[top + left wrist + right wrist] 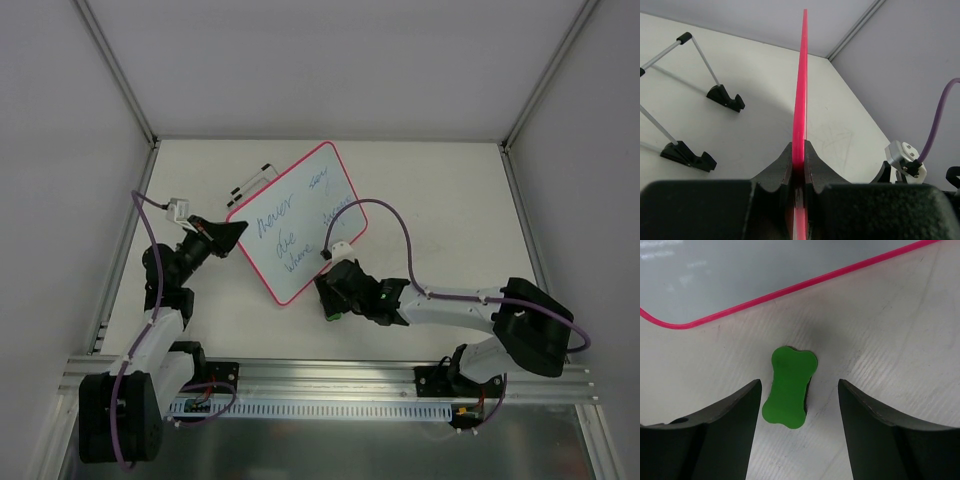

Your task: Erase the whiteboard

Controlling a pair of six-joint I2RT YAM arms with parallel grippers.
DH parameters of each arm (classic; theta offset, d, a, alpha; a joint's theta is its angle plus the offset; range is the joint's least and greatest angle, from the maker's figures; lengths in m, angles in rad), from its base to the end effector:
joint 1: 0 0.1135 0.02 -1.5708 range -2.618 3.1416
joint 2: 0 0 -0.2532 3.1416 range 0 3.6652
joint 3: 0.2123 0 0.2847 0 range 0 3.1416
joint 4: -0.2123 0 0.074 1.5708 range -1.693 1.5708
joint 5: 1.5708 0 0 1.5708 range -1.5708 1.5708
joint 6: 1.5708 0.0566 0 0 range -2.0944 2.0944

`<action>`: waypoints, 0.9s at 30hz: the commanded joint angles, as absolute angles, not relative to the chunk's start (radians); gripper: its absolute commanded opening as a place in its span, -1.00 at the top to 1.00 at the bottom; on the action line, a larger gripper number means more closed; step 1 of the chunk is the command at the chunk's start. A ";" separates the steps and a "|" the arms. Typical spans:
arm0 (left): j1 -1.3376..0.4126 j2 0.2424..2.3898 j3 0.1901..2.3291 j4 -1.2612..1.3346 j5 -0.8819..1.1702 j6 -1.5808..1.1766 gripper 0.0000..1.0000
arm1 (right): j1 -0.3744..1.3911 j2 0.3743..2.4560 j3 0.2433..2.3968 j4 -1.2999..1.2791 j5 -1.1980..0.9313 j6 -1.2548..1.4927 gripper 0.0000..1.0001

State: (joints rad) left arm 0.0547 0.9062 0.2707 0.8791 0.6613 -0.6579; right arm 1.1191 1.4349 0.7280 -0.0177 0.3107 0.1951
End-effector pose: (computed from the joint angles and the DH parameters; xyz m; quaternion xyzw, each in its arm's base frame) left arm 0.2401 -0.0217 0.2245 0.0365 0.6352 -0.4123 0.6521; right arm 0.1605 0.2912 0.1445 -0.3447 0.8347 0.1361 0.4074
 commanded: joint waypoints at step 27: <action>-0.113 0.772 0.225 0.635 0.491 -0.456 1.00 | 1.158 1.542 0.769 -0.023 0.403 0.330 0.26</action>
